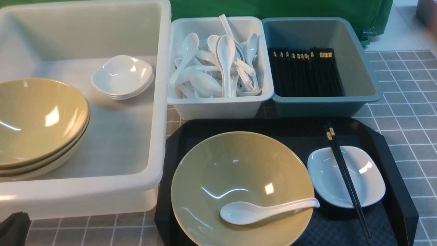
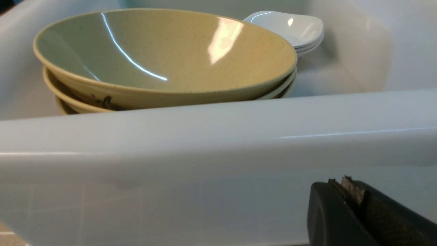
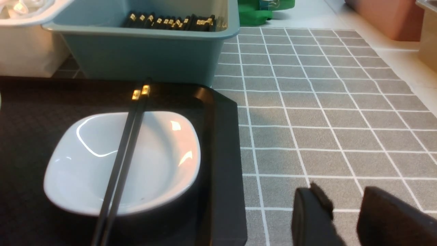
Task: On grey table put chopsticks spoon bowls plates into blue grey white boxes.
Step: 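Move the grippers toward the tableware on the black tray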
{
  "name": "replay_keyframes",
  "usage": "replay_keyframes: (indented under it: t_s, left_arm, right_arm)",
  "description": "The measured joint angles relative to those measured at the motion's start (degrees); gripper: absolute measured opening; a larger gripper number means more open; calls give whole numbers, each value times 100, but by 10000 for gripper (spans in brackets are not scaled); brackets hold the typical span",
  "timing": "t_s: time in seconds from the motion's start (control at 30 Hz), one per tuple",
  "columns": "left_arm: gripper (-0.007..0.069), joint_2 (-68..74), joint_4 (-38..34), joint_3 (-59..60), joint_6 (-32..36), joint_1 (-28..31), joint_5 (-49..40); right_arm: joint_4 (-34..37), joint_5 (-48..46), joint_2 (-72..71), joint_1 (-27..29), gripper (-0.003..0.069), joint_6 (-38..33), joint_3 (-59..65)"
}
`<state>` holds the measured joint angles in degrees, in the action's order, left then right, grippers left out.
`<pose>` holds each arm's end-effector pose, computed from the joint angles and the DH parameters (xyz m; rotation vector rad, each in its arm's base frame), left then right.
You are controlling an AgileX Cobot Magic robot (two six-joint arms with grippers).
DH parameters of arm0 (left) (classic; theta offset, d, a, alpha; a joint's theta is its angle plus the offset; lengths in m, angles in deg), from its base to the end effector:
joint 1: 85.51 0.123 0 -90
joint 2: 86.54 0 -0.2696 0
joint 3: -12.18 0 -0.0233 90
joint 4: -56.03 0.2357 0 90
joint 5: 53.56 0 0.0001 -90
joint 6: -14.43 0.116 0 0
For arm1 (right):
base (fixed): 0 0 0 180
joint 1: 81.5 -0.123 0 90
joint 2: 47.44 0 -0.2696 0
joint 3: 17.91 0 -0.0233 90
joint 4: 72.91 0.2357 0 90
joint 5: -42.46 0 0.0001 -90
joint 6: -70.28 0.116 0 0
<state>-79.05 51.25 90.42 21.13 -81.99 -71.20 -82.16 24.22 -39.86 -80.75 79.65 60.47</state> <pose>0.0789 0.0019 0.1721 -0.0036 1.8033 0.0477 0.0785 -0.0069 0.1703 0.0567 1.8138 -0.0478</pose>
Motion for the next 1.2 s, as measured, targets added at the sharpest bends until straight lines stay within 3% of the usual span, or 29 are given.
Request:
replay_keyframes:
  t_s: [0.93,1.03,1.07,1.1,1.13,1.17,1.2]
  left_arm:
    - [-11,0,-34,0,-27,0,7]
    - [-11,0,-557,0,-340,0,111]
    - [-11,0,-1202,0,-735,0,229]
    - [-11,0,-1939,0,-1102,0,310]
    - [-11,0,-2072,0,-1262,0,334]
    - [-11,0,-3313,0,-1906,0,398]
    - [-11,0,-3313,0,-1983,0,409]
  right_arm:
    - [0,0,0,0,239,6,0]
    - [43,0,0,0,239,309,0]
    - [213,10,0,0,239,708,0]
    - [566,65,0,0,239,1547,0]
    - [566,65,0,0,239,1547,0]
    - [1116,157,0,0,239,2698,0]
    - [1259,167,0,0,239,3006,0]
